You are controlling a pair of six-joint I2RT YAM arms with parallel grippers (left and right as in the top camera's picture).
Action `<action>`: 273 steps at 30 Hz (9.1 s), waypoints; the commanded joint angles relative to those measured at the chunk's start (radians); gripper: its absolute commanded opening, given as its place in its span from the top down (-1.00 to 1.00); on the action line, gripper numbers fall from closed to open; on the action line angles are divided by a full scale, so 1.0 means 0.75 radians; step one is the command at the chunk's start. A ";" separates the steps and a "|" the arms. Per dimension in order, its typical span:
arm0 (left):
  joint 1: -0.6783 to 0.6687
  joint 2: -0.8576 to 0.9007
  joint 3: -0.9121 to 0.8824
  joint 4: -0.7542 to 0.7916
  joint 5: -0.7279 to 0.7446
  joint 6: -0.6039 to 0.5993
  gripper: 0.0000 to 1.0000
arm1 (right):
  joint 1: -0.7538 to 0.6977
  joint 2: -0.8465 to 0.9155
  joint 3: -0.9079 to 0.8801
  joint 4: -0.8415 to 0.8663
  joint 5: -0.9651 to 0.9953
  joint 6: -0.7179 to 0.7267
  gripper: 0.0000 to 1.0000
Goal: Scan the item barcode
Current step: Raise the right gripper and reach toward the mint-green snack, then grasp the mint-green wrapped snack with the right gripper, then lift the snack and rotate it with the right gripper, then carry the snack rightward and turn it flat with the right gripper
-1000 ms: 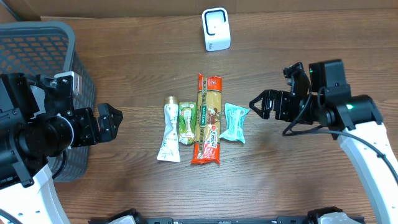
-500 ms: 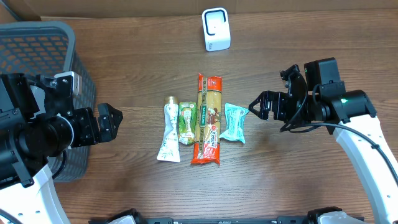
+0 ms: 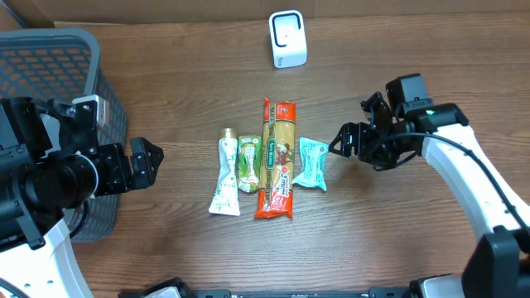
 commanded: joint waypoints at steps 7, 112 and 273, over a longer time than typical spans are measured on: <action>0.007 0.005 -0.001 0.002 0.000 0.010 -1.00 | 0.053 0.157 0.019 0.149 0.068 0.080 -0.55; 0.007 0.005 -0.001 0.002 0.000 0.010 -1.00 | 0.252 0.373 -0.027 0.209 0.512 -0.157 0.69; 0.007 0.005 -0.001 0.002 0.000 0.010 -0.99 | -0.373 0.178 -0.420 0.612 -0.336 0.098 0.93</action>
